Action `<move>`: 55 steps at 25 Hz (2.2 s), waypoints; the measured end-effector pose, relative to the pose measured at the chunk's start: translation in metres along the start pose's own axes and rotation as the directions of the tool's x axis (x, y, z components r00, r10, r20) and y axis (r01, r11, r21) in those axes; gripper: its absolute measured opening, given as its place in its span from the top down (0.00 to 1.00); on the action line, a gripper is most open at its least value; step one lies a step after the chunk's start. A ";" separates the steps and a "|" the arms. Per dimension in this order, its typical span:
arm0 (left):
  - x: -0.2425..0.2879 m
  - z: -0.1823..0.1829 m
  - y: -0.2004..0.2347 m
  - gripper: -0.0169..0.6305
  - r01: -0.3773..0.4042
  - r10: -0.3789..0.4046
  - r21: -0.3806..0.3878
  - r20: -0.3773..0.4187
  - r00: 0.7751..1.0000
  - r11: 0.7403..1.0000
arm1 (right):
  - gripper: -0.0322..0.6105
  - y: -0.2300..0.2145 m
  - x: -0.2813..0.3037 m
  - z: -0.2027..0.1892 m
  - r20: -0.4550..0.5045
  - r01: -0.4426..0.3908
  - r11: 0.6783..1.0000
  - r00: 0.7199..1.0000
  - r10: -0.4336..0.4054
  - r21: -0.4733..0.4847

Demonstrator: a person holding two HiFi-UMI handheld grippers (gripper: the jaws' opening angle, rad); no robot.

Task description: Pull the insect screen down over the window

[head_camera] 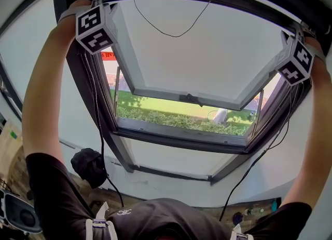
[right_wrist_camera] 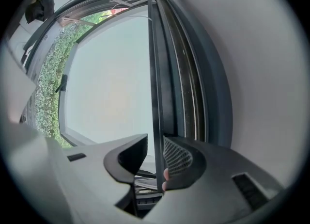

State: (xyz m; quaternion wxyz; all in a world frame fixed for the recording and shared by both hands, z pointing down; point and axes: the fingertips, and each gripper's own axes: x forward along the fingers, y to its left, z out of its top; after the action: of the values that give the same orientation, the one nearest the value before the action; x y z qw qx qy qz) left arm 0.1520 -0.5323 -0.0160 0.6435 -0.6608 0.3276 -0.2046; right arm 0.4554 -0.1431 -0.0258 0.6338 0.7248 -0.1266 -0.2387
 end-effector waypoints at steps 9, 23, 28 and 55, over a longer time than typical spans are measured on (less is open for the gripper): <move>-0.013 -0.005 -0.062 0.82 0.071 -0.071 0.025 0.018 0.997 0.997 | 0.80 0.062 -0.010 -0.007 -0.001 -0.122 0.992 0.993 0.122 -0.019; -0.038 -0.017 -0.200 0.85 0.260 -0.260 0.061 0.001 0.966 0.964 | 0.83 0.193 -0.041 -0.016 -0.005 -0.326 0.943 0.945 0.327 -0.071; -0.046 -0.017 -0.228 0.85 0.295 -0.296 0.059 0.005 0.955 0.954 | 0.83 0.225 -0.048 -0.027 -0.020 -0.388 0.920 0.922 0.387 -0.062; -0.084 -0.035 -0.445 0.84 0.519 -0.518 0.061 -0.034 0.855 0.853 | 0.83 0.433 -0.095 -0.040 -0.053 -0.597 0.800 0.802 0.595 -0.057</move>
State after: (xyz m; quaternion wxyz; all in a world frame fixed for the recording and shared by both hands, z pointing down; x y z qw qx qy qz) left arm 0.1436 -0.5179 0.4378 0.5842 -0.7005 0.1357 -0.3868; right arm 0.4464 -0.1337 0.4186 0.7037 0.6293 -0.3293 -0.0201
